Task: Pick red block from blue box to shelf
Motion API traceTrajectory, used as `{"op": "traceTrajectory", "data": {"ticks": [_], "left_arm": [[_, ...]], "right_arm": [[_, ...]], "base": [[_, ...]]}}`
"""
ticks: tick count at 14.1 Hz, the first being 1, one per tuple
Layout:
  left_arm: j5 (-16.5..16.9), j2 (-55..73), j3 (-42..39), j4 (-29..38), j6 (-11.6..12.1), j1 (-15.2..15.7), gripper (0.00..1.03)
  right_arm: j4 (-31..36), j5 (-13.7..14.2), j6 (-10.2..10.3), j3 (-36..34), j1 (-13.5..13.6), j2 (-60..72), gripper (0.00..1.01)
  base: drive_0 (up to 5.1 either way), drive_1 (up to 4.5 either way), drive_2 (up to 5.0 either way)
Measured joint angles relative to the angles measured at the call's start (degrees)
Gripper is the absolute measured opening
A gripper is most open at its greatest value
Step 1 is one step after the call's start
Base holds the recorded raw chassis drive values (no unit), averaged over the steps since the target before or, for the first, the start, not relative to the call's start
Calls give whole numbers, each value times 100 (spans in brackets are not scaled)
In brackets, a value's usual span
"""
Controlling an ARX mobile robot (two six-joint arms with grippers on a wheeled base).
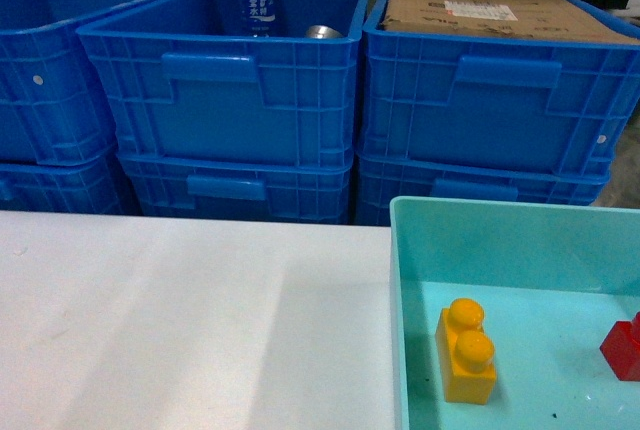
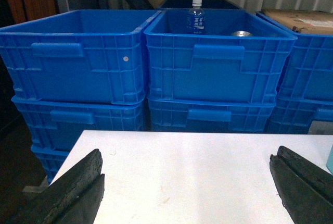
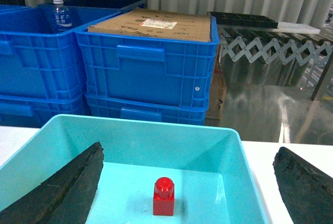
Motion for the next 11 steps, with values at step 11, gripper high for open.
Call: {"op": "traceTrajectory", "data": {"ticks": [11], "left_arm": [[7, 0, 0, 0, 0, 0, 98]], "right_arm": [[977, -225, -4, -76, -203, 476, 98]], "base": [[0, 0, 0]]}}
